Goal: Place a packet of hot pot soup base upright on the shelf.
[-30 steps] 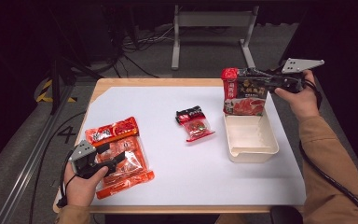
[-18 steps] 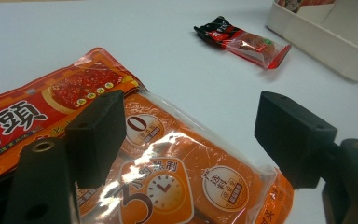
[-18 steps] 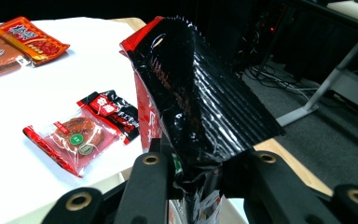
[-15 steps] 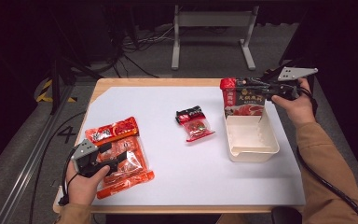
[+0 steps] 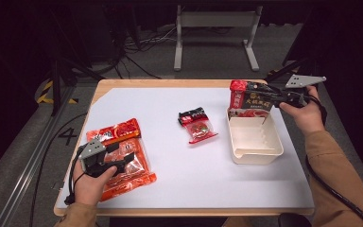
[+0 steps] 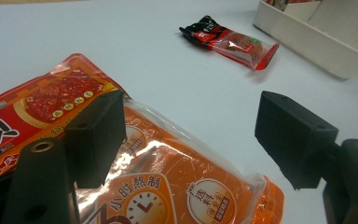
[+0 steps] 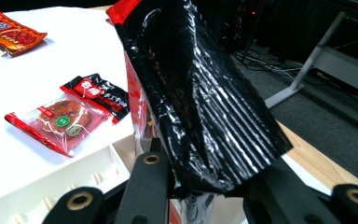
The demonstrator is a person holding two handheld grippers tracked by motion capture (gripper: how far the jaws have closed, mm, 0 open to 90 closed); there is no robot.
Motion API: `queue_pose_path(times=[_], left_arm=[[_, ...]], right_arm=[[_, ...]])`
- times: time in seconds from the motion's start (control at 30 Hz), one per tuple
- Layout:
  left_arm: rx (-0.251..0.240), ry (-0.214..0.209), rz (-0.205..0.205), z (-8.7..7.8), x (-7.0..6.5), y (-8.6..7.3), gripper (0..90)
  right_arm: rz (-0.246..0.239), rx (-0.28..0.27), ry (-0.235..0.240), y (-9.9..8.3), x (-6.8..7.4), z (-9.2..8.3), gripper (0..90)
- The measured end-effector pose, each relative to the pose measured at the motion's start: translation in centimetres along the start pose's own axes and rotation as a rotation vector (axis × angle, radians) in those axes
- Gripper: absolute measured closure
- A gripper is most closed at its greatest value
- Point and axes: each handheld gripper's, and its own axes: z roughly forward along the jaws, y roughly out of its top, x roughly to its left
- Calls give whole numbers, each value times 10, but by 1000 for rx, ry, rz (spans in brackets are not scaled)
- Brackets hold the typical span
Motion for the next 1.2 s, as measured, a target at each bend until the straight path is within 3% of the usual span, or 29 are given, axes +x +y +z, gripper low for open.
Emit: queue_pose_path(times=[0.33,0.37,0.43,0.5,0.57,0.6,1.03,1.2], left_arm=[[-2,-13,2,4,2,3,258],[2,-15,3,5,2,3,257],[7,-21,3,6,2,3,257],[3,-19,2,8,2,4,257],[5,-25,3,9,2,5,257],[2,-26,3,10,2,5,256],[-3,-33,28,17,11,20,247],[-14,-9,29,6,20,29,220]], right_arm=[[40,4,-20,-1,0,0,718],[41,4,-24,-1,1,-1,686],[64,-13,-44,-2,1,-3,511],[123,-38,-55,-4,1,-4,343],[167,-63,-56,-7,1,-8,265],[165,-61,-66,-8,1,-10,247],[204,-79,-157,-10,33,-45,187],[204,-109,-140,-13,50,-58,176]])
